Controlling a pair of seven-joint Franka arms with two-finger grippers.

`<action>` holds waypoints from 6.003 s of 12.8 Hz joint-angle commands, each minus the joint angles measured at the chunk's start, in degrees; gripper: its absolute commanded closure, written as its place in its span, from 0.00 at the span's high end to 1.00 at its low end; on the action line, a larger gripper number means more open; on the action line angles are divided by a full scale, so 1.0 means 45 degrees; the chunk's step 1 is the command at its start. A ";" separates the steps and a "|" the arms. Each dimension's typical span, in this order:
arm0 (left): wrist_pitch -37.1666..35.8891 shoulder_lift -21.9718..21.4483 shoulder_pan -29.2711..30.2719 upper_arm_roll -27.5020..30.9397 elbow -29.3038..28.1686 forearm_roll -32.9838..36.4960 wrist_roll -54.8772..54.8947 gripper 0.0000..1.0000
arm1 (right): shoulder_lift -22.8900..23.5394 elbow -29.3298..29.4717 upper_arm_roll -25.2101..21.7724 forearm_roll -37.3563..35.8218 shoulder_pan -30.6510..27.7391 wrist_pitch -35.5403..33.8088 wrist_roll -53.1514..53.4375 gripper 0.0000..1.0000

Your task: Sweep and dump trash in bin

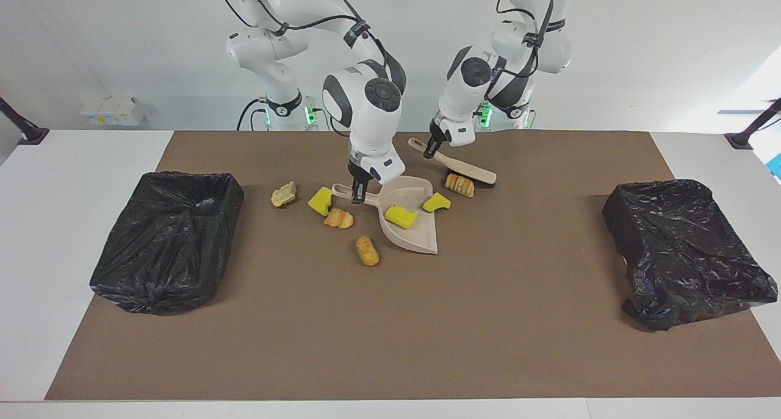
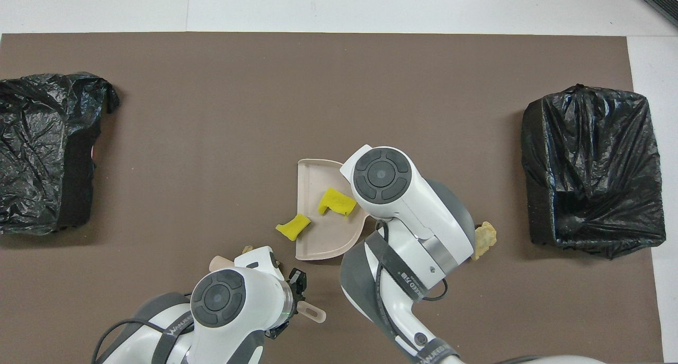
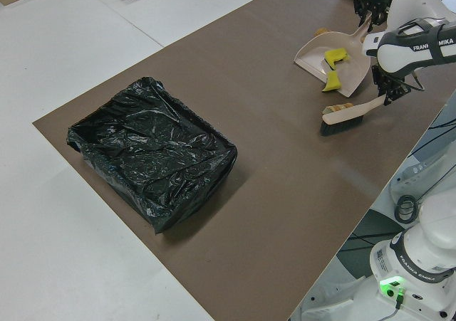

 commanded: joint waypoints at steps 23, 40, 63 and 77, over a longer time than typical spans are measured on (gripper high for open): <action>-0.4833 -0.1067 -0.0988 -0.0460 0.1360 0.3429 0.9595 0.00 | -0.0226 -0.0827 0.0094 0.1308 -0.0924 0.2729 -0.1144 0.00; -0.0717 -0.2127 -0.4506 -0.0499 -0.1592 0.1359 0.6254 0.00 | -0.0343 0.2690 0.0036 0.2678 -0.6078 -0.1197 -0.7085 0.00; -0.2234 0.0237 -0.0531 -0.0382 0.2248 0.3147 1.0313 1.00 | -0.0792 0.3119 -0.1136 0.1275 -1.2058 -0.2076 -1.2694 0.00; -0.8185 0.0356 0.7246 -0.0324 0.8365 0.4777 1.8085 1.00 | -0.1163 0.3101 -0.0941 -0.6321 -0.9968 -0.1295 -0.7459 0.00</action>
